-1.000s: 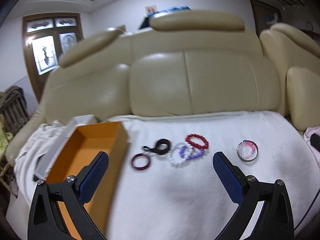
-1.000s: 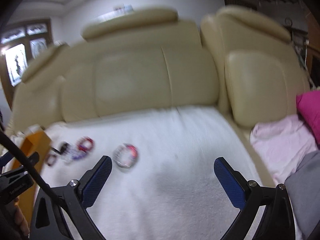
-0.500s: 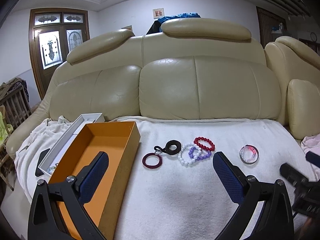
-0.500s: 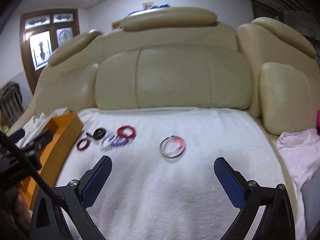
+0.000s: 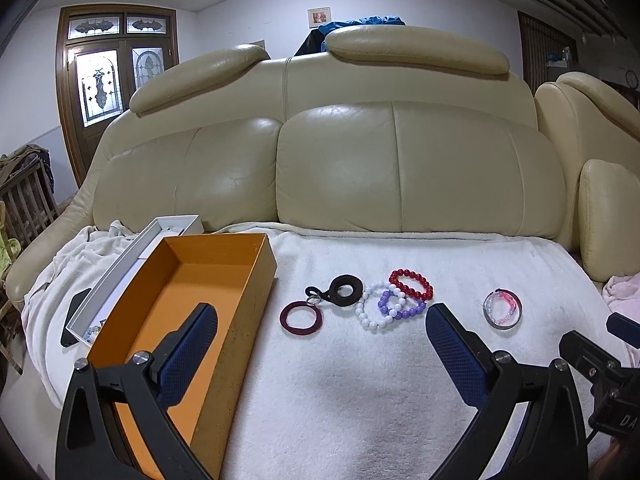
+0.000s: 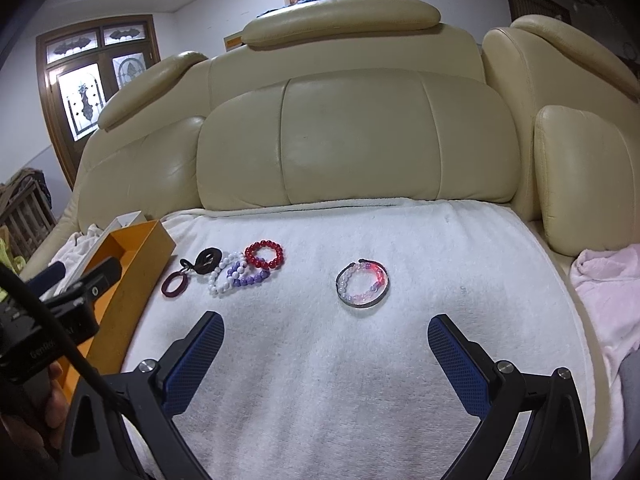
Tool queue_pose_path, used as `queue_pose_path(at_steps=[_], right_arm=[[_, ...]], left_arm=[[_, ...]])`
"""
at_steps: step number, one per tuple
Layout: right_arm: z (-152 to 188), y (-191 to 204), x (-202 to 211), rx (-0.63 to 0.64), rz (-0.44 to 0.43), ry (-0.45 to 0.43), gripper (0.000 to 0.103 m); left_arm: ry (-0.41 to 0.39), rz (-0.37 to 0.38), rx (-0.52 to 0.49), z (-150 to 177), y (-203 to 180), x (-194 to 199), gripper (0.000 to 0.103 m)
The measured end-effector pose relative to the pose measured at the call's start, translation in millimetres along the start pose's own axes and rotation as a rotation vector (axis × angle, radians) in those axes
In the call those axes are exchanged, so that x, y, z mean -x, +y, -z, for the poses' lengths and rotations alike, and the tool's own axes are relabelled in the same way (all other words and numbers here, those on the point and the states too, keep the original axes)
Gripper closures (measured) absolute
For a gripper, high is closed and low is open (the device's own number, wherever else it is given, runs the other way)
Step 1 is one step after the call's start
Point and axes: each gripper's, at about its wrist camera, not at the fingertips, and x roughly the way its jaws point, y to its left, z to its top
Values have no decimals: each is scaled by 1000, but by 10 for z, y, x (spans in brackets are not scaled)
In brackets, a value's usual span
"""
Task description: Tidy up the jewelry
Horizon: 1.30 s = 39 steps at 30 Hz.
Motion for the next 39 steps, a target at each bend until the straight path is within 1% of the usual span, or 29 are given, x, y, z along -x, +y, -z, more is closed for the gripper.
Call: queue_pose_path(at_steps=[19, 30, 34, 36, 37, 39], right_arm=[[-49, -7, -11, -38, -14, 0, 0], [-94, -116, -92, -60, -4, 10, 0], [-116, -231, -241, -76, 10, 37, 3], [-135, -313, -360, -91, 8, 64, 11], [-137, -370, -428, -102, 12, 82, 12], [-139, -485, -589, -128, 22, 126, 16]], left_arm=[[2, 0, 0, 6, 13, -20, 0], [16, 5, -2, -6, 13, -72, 0], [69, 36, 12, -1, 46, -265, 0], [119, 53, 12, 15, 47, -435, 0], [149, 56, 9, 30, 46, -542, 0], [205, 29, -14, 58, 28, -747, 0]])
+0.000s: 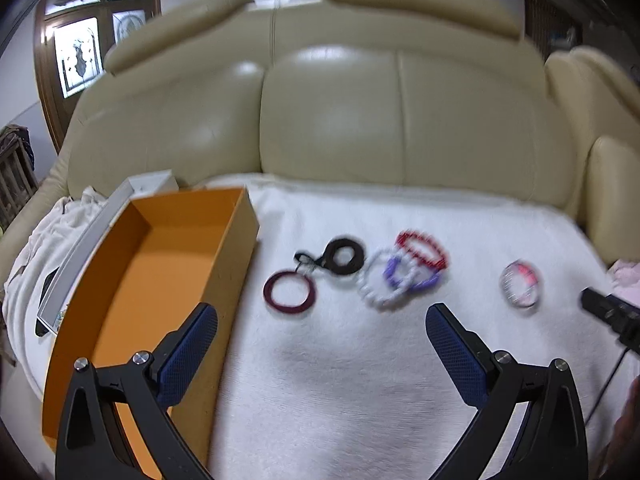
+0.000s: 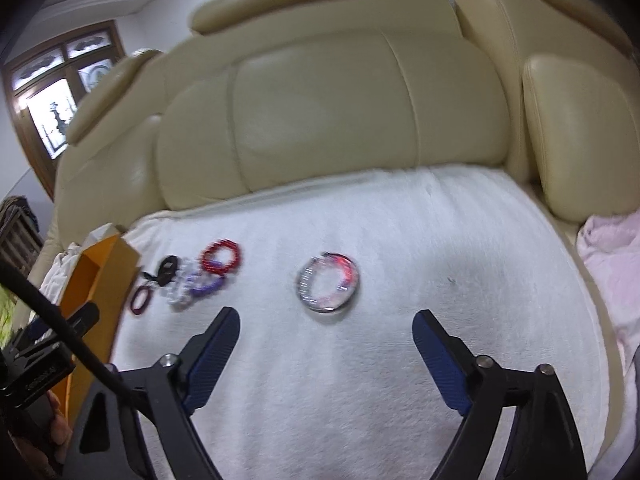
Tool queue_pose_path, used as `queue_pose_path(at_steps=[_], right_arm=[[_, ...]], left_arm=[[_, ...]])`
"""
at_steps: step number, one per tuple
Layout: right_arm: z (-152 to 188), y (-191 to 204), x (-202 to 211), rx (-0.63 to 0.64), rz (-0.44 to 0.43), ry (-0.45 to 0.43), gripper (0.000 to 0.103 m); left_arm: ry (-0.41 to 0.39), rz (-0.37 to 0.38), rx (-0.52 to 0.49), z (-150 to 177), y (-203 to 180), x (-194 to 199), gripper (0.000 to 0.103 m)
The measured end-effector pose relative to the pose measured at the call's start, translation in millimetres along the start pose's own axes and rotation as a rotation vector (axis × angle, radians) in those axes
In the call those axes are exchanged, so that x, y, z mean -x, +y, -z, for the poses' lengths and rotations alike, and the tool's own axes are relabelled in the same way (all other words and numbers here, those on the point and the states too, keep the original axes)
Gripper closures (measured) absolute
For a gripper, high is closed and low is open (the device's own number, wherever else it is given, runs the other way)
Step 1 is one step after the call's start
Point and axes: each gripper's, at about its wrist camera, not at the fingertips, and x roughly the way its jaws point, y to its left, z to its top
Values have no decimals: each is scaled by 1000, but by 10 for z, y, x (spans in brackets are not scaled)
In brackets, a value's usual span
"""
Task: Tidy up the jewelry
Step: 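Grasp the white bead bracelet with the left gripper while the right gripper grasps the metal bangle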
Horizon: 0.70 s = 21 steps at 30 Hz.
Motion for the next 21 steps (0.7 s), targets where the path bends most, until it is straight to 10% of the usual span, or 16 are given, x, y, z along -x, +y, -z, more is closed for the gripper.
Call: queue_pose_path(at_steps=[21], right_arm=[[-46, 189, -947, 211, 120, 133, 27]], left_arm=[[182, 73, -101, -99, -215, -720, 0]])
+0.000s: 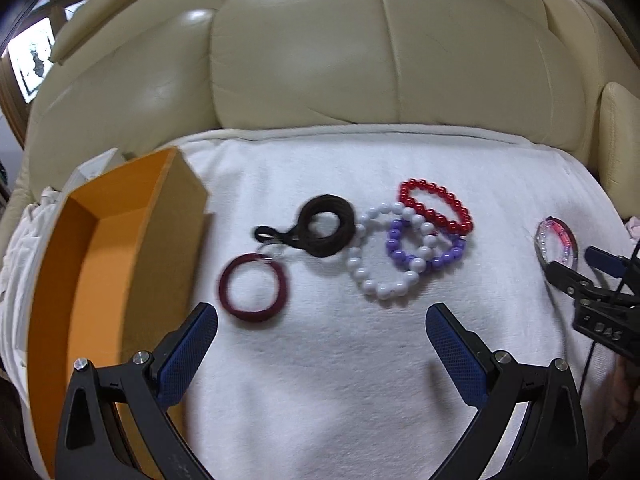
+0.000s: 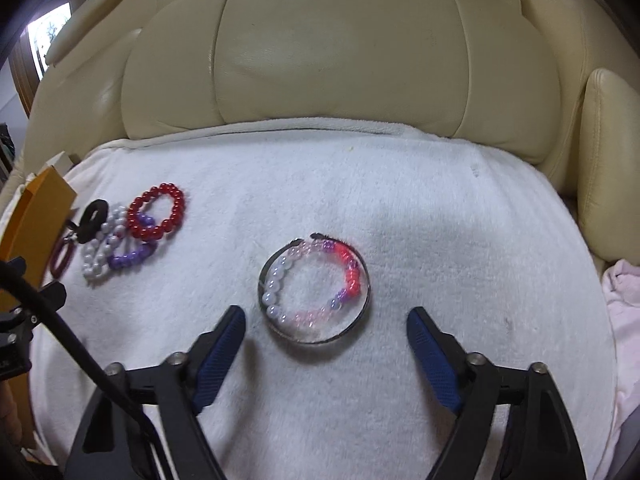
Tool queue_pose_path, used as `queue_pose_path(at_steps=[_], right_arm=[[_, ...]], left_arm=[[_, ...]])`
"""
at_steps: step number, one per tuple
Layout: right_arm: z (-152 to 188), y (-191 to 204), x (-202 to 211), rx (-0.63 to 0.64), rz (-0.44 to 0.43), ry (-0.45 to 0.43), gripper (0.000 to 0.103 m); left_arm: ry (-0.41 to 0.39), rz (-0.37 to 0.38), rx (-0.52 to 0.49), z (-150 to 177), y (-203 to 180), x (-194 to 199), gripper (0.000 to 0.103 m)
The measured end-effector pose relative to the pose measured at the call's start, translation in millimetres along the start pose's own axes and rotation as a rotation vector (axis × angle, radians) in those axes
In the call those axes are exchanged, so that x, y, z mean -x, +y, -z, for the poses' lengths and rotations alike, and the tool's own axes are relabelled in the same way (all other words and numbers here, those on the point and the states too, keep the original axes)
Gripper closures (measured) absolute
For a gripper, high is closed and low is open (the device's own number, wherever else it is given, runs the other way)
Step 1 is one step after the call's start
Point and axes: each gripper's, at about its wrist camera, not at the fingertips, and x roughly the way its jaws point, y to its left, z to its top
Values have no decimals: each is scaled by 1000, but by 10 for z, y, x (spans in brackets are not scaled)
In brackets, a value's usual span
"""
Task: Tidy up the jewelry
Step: 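Grasp the white bead bracelet with the left gripper while the right gripper grasps the metal bangle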
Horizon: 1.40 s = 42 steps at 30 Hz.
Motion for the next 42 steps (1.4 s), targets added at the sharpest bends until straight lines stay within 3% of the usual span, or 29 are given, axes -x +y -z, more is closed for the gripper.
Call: queue_pose_path(at_steps=[4, 8, 10, 12, 14, 16, 20, 21, 22, 24, 25, 31, 38, 41, 42], right_arm=[[15, 16, 6, 16, 16, -18, 32], [57, 70, 51, 20, 3, -33, 44], [81, 74, 81, 22, -4, -35, 49], [96, 62, 108, 18, -13, -39, 54], [104, 18, 137, 2, -35, -39, 56], [107, -62, 145, -11, -61, -37, 55], [121, -183, 200, -26, -113, -21, 55], [124, -209, 213, -29, -123, -17, 51], [123, -227, 232, -33, -133, -13, 47], [86, -281, 253, -41, -122, -23, 22], [82, -288, 281, -47, -110, -44, 22], [15, -188, 201, -16, -105, -51, 22], [-9, 36, -1, 65, 22, -49, 22], [-7, 102, -15, 80, 45, -64, 41], [-20, 126, -16, 82, 41, -65, 41]], left_arm=[[10, 30, -6, -51, -117, -111, 0], [25, 70, 4, -89, -198, -219, 3], [36, 91, 3, -97, -225, -275, 20], [31, 100, 4, -90, -240, -299, 23], [14, 117, -7, -92, -260, -277, 40], [4, 141, -13, -87, -285, -236, 62], [-7, 167, -43, -44, -315, -177, 81], [-10, 180, -44, -34, -305, -168, 91], [-10, 202, -41, -24, -282, -159, 93], [-3, 236, -27, -7, -230, -143, 93], [0, 247, -21, 3, -210, -132, 93], [-17, 324, 14, 10, -44, -7, 93], [-35, 384, 6, 49, 27, 139, 93], [-45, 390, 6, 57, 67, 182, 93], [-50, 391, 8, 64, 77, 196, 93]])
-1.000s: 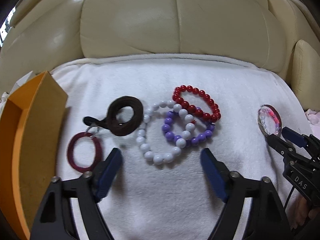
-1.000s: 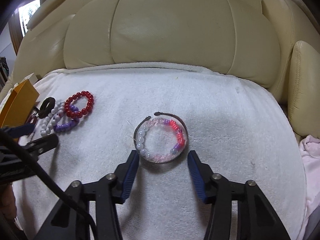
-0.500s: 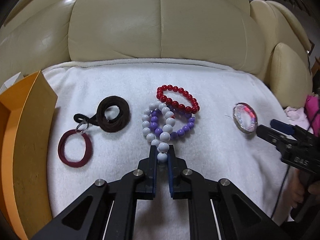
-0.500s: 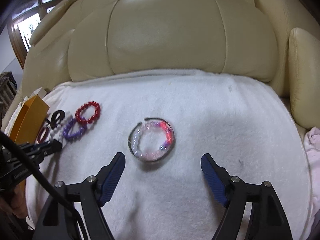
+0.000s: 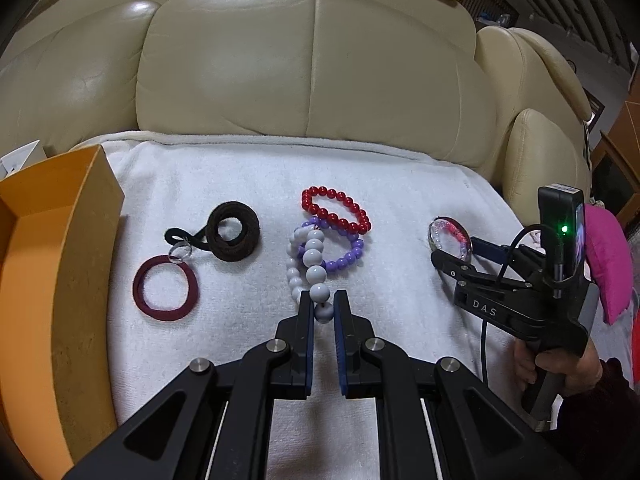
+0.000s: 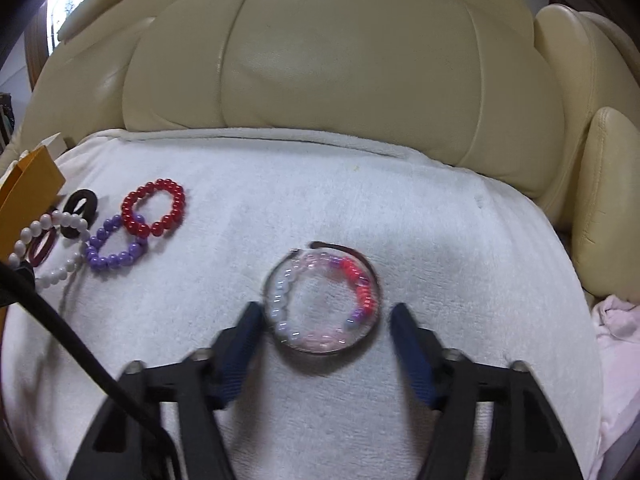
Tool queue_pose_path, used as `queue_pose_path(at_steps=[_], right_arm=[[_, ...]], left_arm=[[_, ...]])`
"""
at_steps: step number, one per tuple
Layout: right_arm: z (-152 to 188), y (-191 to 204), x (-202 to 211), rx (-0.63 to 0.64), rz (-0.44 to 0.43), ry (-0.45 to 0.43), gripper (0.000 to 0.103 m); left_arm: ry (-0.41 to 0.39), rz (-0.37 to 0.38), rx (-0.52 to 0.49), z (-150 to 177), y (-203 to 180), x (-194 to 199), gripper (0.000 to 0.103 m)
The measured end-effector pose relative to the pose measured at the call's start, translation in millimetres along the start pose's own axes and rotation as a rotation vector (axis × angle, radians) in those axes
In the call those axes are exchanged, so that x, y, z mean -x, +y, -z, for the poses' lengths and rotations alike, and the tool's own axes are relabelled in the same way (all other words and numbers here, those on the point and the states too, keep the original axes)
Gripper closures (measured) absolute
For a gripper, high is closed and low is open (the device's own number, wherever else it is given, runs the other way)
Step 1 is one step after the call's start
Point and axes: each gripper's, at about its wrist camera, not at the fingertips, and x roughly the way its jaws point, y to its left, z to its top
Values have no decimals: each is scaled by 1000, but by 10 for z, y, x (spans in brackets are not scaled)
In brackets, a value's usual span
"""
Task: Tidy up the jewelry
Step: 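Grasp the white bead bracelet with the left gripper while the right gripper grasps the metal bangle, then carry both bracelets into the orange box and open both grippers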
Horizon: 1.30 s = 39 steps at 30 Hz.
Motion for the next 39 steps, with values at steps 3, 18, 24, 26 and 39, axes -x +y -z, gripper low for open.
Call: queue_pose_path(at_steps=[3, 18, 24, 26, 39], right_arm=[[11, -19, 26, -2, -10, -2, 41], [3, -139, 661, -52, -242, -155, 41], [-30, 285, 774, -9, -291, -184, 41], [-22, 399, 800, 1, -304, -187, 41], [-143, 1501, 1107, 119, -436, -226, 41]], left_arm=[[-17, 9, 11, 2, 26, 70, 93], [-133, 22, -4, 54, -41, 584, 93], [-187, 26, 33, 131, 156, 873, 93], [-211, 30, 57, 141, 246, 987, 93], [-404, -118, 182, 312, 915, 1804, 93]])
